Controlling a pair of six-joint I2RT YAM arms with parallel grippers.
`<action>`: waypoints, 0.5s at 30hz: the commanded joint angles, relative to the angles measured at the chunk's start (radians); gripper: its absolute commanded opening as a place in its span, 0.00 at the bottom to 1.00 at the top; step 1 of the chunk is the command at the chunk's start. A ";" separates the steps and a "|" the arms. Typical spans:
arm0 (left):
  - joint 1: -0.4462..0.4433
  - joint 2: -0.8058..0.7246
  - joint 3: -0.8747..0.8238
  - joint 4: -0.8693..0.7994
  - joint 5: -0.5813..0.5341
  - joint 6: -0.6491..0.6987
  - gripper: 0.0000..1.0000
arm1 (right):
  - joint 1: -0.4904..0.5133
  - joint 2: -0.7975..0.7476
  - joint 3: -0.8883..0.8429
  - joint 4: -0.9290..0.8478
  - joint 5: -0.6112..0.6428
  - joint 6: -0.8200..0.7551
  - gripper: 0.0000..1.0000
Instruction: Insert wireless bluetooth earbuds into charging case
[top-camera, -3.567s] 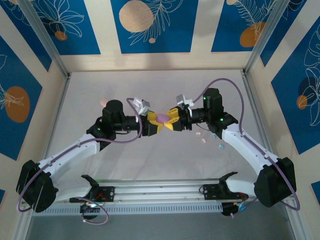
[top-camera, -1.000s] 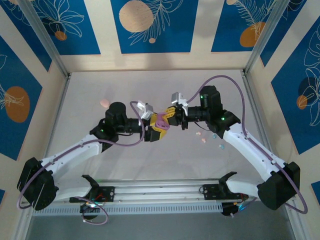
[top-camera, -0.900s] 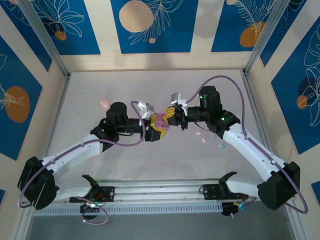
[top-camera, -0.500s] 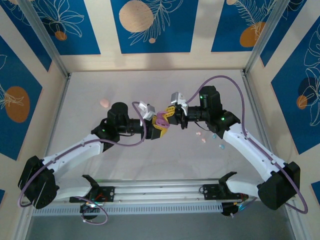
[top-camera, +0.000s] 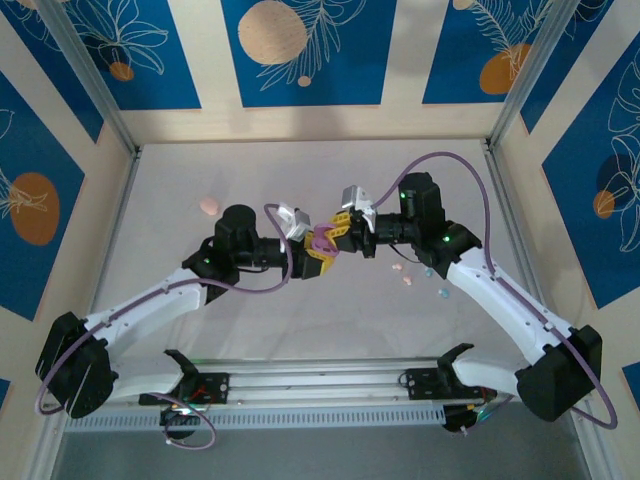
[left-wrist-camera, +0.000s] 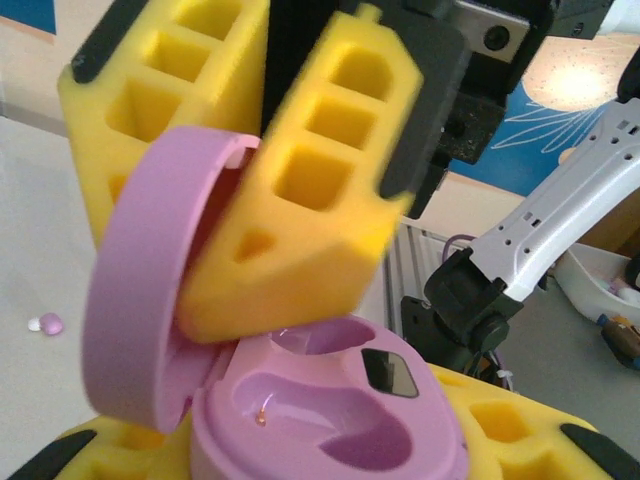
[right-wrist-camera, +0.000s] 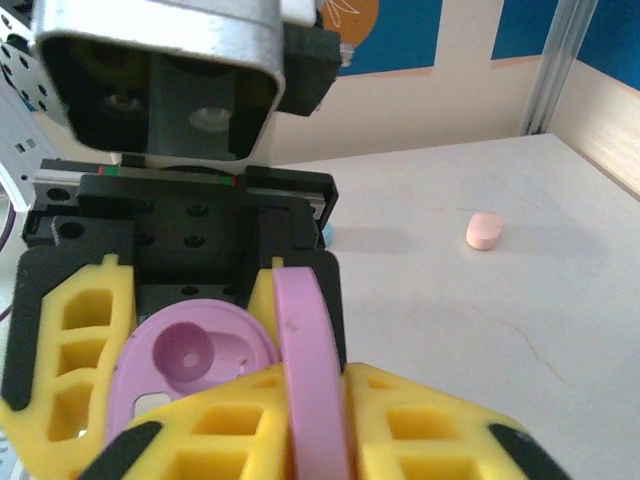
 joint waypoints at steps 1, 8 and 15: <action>-0.005 -0.030 -0.007 0.046 -0.024 0.044 0.30 | 0.005 -0.025 0.029 -0.040 0.001 0.033 0.41; -0.005 -0.003 -0.077 0.209 -0.053 0.035 0.29 | -0.043 -0.051 0.074 -0.086 0.029 0.249 0.59; -0.005 0.056 -0.153 0.422 -0.117 -0.016 0.28 | -0.221 -0.094 0.118 -0.161 0.074 0.565 0.61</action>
